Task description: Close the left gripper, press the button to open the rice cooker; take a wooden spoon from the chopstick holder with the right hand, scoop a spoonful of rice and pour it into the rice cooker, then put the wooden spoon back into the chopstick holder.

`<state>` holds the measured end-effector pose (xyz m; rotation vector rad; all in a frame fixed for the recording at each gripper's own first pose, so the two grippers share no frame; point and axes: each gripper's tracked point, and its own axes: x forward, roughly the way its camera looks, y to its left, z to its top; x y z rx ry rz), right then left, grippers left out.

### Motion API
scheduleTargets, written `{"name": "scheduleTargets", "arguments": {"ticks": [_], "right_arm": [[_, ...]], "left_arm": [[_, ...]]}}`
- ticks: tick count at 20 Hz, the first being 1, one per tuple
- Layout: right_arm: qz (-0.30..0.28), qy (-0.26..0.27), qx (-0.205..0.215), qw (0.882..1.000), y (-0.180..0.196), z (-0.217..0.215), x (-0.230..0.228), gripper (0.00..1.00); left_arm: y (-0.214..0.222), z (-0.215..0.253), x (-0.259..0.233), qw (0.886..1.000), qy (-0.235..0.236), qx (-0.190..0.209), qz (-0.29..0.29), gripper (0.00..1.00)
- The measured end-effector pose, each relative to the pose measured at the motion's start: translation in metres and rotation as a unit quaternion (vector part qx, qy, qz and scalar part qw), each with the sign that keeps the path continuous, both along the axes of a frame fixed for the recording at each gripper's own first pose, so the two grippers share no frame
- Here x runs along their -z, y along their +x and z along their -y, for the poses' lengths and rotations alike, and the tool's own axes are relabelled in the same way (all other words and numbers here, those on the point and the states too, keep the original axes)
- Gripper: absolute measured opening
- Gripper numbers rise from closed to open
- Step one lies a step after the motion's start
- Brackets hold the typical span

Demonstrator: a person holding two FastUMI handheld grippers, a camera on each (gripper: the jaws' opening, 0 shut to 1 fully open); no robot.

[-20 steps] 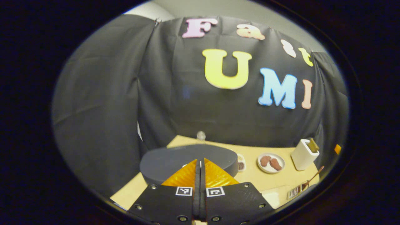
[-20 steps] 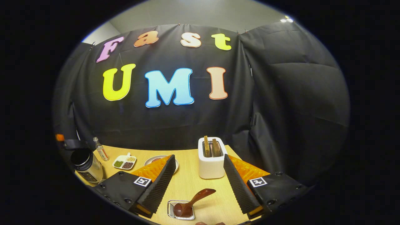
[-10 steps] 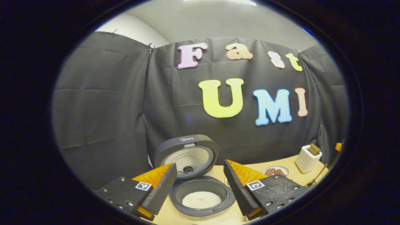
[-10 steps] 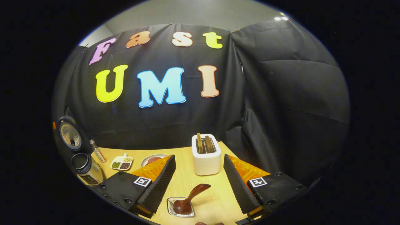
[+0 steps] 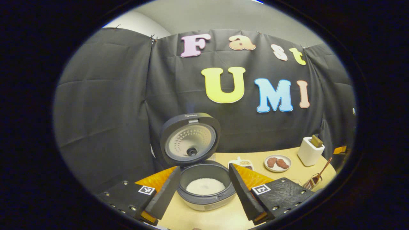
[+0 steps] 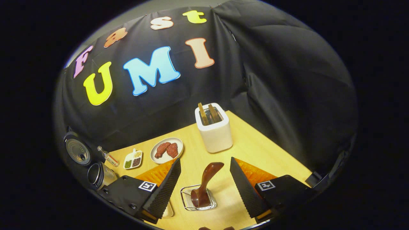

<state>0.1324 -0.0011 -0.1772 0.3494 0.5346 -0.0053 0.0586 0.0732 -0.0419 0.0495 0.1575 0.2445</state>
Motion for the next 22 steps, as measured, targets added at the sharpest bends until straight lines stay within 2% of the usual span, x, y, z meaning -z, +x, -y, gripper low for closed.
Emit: {"name": "scheduleTargets", "arguments": {"ticks": [2,5,8,10,11,14,15,16,18,19,20,21,22], "right_arm": [[-0.020,0.018,0.004,1.000,0.007,-0.004,0.019,0.98],[-0.037,0.007,0.003,0.999,0.017,-0.005,0.045,0.98],[-0.054,0.013,-0.003,0.998,0.029,-0.007,0.068,0.98],[-0.067,0.032,-0.008,0.997,0.037,-0.011,0.080,0.98],[-0.074,0.043,-0.008,0.996,0.040,-0.012,0.086,0.94],[-0.094,0.074,-0.015,0.993,0.046,-0.021,0.102,0.98],[-0.100,0.082,-0.020,0.991,0.046,-0.024,0.104,0.84],[-0.103,0.089,-0.024,0.990,0.048,-0.027,0.105,0.80],[-0.106,0.101,-0.022,0.989,0.050,-0.031,0.103,0.46],[-0.113,0.110,-0.019,0.987,0.047,-0.033,0.100,0.25],[-0.118,0.116,-0.017,0.986,0.046,-0.034,0.101,0.29],[-0.116,0.116,-0.010,0.986,0.046,-0.033,0.098,0.24],[-0.110,0.117,-0.007,0.987,0.043,-0.034,0.093,0.24]], "left_arm": [[-0.007,-0.004,0.011,1.000,0.006,-0.007,-0.017,0.94],[-0.014,-0.014,0.023,0.999,0.021,-0.026,-0.042,0.92],[-0.012,-0.011,0.027,0.998,0.004,-0.040,-0.051,0.94],[-0.007,-0.006,0.035,0.997,-0.008,-0.047,-0.058,0.94],[-0.002,-0.003,0.038,0.997,-0.009,-0.048,-0.062,0.92],[0.010,0.012,0.041,0.997,-0.002,-0.046,-0.068,0.94],[0.015,0.019,0.041,0.997,-0.001,-0.043,-0.068,0.92],[0.017,0.026,0.043,0.997,-0.002,-0.037,-0.069,0.92],[0.021,0.039,0.046,0.997,-0.001,-0.025,-0.068,0.92],[0.023,0.044,0.047,0.998,-0.001,-0.020,-0.067,0.92],[0.025,0.048,0.049,0.998,-0.002,-0.015,-0.067,0.92],[0.026,0.049,0.051,0.998,-0.005,-0.011,-0.069,0.94],[0.028,0.051,0.054,0.997,-0.010,-0.007,-0.070,0.94]]}}
